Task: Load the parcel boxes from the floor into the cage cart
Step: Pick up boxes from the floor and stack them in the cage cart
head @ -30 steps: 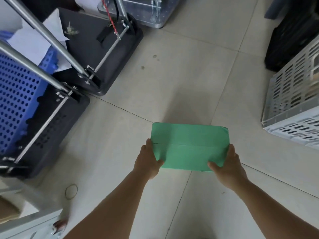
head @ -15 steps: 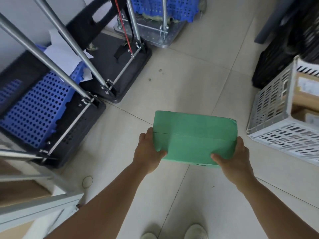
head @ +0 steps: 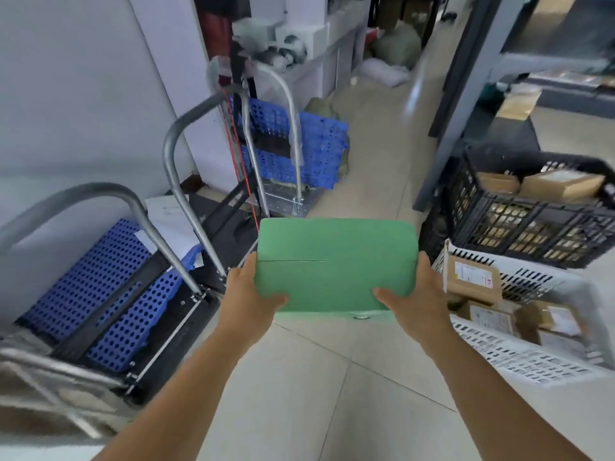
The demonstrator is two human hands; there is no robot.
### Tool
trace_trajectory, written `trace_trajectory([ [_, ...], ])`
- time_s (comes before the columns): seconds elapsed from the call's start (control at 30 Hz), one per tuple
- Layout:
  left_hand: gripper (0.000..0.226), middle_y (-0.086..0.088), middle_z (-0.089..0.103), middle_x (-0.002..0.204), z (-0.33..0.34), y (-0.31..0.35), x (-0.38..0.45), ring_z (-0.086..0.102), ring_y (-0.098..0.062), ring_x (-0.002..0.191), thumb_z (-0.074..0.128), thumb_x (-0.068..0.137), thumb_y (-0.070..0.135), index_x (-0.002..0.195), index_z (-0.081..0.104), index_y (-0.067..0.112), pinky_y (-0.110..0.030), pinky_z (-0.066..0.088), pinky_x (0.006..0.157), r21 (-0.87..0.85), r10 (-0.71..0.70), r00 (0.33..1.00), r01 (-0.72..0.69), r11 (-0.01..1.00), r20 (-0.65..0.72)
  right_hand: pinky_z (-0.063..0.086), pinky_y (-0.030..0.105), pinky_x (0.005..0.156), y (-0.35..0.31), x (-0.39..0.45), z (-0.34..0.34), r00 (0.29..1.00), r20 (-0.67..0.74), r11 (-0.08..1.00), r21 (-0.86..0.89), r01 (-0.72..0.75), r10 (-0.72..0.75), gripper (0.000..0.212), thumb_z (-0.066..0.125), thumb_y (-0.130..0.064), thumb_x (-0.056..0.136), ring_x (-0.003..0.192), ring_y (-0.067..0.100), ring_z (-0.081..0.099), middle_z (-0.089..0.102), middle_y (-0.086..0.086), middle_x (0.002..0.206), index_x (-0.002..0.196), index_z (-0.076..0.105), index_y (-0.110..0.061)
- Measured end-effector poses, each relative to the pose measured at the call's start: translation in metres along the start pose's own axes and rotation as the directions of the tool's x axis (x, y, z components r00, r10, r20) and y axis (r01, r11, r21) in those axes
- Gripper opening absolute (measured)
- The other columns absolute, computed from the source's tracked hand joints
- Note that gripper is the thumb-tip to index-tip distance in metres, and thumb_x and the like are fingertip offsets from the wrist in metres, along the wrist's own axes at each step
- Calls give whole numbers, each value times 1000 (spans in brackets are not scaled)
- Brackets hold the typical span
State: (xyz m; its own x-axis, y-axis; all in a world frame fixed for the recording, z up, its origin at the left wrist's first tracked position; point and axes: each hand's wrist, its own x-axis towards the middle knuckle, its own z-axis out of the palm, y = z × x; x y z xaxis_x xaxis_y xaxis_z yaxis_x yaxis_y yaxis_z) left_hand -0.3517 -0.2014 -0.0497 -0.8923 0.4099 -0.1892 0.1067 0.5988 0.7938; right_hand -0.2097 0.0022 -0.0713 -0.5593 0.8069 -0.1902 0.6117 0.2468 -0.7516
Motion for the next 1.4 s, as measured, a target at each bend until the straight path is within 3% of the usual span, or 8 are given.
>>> trace_trajectory([
  [0.17,72,-1,41,113,-63,53,-42,49,-21,101,73,81,9,141,38,27,-19,41,69,-74,47,991,-56,996,-124,38,48,105,-71,-27,-42,991,-43,991,33,130,-128,98,80,-31,73,124,34,40,34,9,140,152,21,-27],
  [0.4,75,-4,48,126,-153,101,-121,54,-21,105,75,77,11,142,39,25,-35,49,91,-70,63,950,-88,994,-307,38,42,101,-156,-82,-82,946,16,942,89,322,-325,95,78,-32,75,127,32,37,34,9,139,151,22,-24],
  [0.67,70,-3,45,119,-246,118,-229,55,-20,96,73,81,11,141,40,26,-16,46,71,-76,28,851,-80,994,-525,39,48,105,-243,-169,-94,848,95,850,139,508,-522,97,76,-44,70,128,34,38,35,12,142,150,25,-22],
  [0.8,75,-1,44,118,-295,113,-281,59,-25,101,75,80,12,143,37,27,-37,55,87,-98,5,789,-83,992,-614,39,51,105,-286,-219,-84,783,137,791,204,577,-606,95,75,-38,74,129,33,36,34,8,141,151,22,-26],
  [0.97,79,2,41,118,-358,91,-345,53,-16,101,74,81,12,147,33,27,-27,51,83,-82,-8,674,-78,994,-739,39,55,106,-335,-291,-58,689,185,709,289,644,-701,92,75,-41,73,129,35,37,33,7,141,149,24,-29],
  [1.07,79,3,41,121,-395,71,-383,49,-5,88,73,82,14,148,32,29,-12,42,63,-94,-33,623,-65,993,-781,40,56,104,-362,-337,-36,634,205,661,336,670,-746,92,74,-42,72,129,35,37,33,7,141,148,25,-29],
  [1.23,77,3,41,117,-460,26,-451,52,-17,95,74,81,16,146,34,30,-19,44,60,-94,-71,534,-15,995,-842,42,55,101,-399,-426,7,551,252,605,384,698,-796,91,74,-41,73,124,34,40,35,6,138,148,24,-29],
  [1.4,74,5,40,115,-518,-15,-518,46,-1,77,73,82,18,144,35,28,-11,34,58,-67,-86,456,59,996,-886,44,53,98,-428,-513,53,483,280,558,446,700,-830,85,74,-37,73,120,36,41,37,8,131,144,29,-29],
])
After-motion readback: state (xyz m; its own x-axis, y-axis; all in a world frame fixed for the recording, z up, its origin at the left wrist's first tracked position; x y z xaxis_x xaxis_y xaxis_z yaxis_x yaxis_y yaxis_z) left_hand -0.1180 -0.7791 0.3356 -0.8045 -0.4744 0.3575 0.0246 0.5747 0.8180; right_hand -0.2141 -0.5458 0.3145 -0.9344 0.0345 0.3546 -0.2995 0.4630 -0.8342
